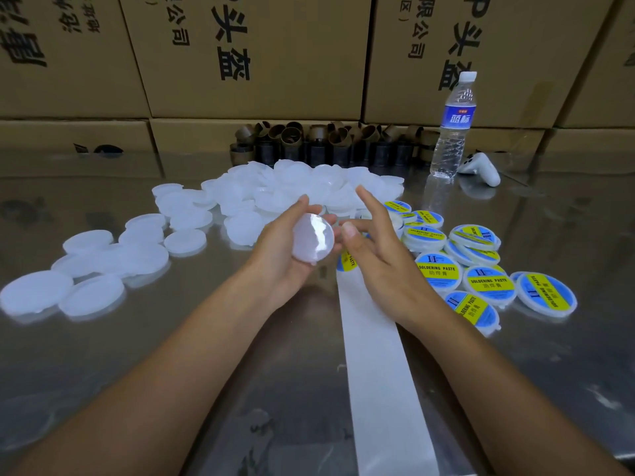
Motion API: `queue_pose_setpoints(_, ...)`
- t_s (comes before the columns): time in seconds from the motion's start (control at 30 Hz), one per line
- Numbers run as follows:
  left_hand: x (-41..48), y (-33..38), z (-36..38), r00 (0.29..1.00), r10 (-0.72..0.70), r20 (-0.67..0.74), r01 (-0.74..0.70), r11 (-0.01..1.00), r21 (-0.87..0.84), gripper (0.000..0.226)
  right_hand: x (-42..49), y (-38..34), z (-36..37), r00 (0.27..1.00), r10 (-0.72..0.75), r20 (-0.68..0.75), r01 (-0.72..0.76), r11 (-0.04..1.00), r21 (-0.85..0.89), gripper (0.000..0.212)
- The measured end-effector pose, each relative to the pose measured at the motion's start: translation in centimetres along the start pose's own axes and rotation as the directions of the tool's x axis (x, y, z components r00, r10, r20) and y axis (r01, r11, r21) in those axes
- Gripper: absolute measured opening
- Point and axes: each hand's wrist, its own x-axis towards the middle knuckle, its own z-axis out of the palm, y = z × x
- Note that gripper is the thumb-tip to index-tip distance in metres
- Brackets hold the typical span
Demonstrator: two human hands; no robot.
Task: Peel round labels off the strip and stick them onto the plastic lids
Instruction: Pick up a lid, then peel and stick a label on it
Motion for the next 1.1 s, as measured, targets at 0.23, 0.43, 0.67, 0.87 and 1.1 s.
queue_pose_setpoints(0.23,-0.8,-1.0,0.7,0.923,-0.229,0.309,0.234,0.972,0.02,0.066,0.3,0.3,-0.2,0.994,0.01,-0.105,-0.005,0.999,0.047,0.048)
queue_pose_setpoints(0.43,-0.2,-1.7,0.5,0.932,-0.254,0.258,0.245,0.967,0.067,0.057,0.3,-0.1,-0.8,0.914,-0.169,-0.368,0.139,0.984,-0.109,0.035)
queue_pose_setpoints(0.67,0.0,-1.8,0.3,0.947,-0.217,0.237,0.216,0.976,0.028,0.048,0.1,-0.6,-0.7,0.892,-0.214,-0.397,0.2,0.977,-0.078,0.041)
queue_pose_setpoints(0.87,0.2,-1.7,0.1,0.958,-0.201,0.206,0.201,0.979,0.019,0.05,0.2,-0.8,-0.8,0.905,-0.15,-0.397,0.189,0.98,0.06,0.044)
queue_pose_setpoints(1.1,0.1,-1.6,0.2,0.954,-0.222,0.202,0.219,0.975,0.036,0.054,0.4,-1.2,-1.0,0.943,-0.087,-0.323,0.143,0.978,0.153,0.041)
